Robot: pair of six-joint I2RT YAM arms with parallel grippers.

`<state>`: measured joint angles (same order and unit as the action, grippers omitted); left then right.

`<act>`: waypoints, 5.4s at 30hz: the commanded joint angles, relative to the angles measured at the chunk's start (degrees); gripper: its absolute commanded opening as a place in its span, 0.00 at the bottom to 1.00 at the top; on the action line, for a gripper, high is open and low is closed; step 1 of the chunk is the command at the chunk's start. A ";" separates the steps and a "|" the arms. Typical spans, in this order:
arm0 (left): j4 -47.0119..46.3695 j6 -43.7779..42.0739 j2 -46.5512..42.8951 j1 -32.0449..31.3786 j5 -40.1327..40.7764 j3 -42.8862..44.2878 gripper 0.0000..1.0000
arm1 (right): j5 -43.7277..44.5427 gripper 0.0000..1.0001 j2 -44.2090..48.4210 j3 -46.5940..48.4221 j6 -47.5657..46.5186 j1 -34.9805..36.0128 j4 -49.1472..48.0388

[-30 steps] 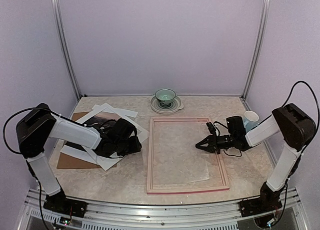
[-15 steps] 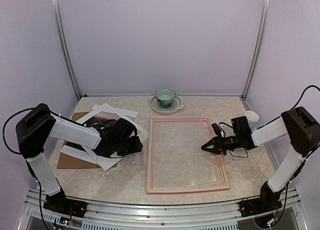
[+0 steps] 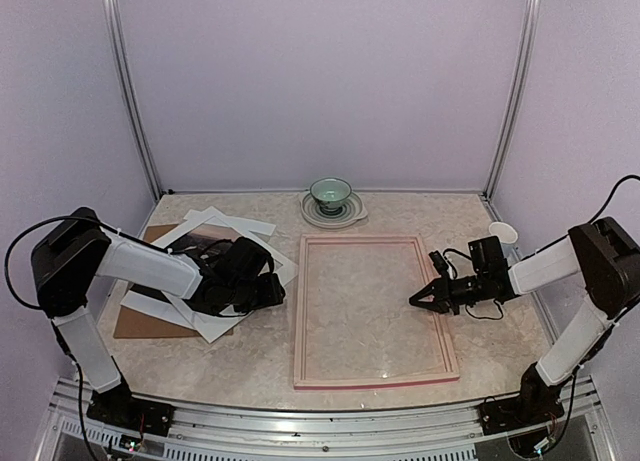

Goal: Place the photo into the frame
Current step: Place the glass panel at the frame body.

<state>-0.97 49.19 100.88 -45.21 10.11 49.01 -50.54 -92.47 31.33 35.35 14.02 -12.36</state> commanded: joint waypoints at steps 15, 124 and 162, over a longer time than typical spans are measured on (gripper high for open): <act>3.19 -0.03 0.27 -0.49 -0.61 -0.45 0.58 | -0.70 0.00 2.04 1.11 -4.53 -2.48 6.22; 2.57 0.19 1.15 -0.49 -1.34 -0.45 0.58 | -5.76 0.00 7.11 5.41 -5.04 -6.20 18.18; 2.42 0.35 1.42 -0.49 -1.42 -0.75 0.58 | -4.41 0.00 9.31 4.78 -7.27 -6.20 21.58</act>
<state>-0.99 49.23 100.90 -45.21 9.89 49.01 -54.78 -85.25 36.75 29.17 8.56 7.99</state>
